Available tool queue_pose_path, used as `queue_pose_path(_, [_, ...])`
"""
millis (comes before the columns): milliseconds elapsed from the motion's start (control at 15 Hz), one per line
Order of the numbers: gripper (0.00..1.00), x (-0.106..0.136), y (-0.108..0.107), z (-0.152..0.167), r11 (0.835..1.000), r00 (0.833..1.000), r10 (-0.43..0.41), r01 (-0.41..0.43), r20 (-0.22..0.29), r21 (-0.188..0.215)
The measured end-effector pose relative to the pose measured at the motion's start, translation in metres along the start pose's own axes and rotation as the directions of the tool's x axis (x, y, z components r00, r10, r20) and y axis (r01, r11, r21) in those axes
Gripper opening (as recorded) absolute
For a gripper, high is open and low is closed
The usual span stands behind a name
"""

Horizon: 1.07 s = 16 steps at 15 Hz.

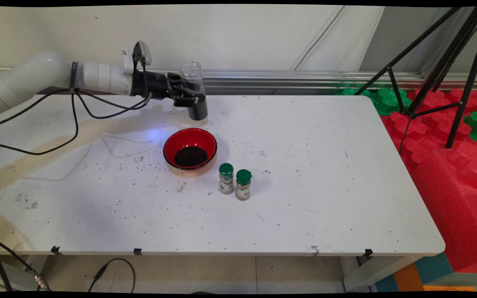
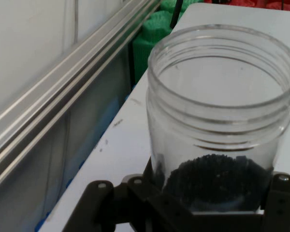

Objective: Place the picked object on the table

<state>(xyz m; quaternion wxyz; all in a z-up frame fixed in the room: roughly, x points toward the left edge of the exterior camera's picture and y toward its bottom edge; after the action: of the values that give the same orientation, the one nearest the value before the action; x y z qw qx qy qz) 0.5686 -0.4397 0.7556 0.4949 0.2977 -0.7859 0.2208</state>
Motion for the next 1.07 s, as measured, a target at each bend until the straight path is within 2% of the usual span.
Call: queue_pose_path(1067, [0.00,-0.024,0.001,0.017,1.000,0.999,-0.021,0.021,0.039,-0.013])
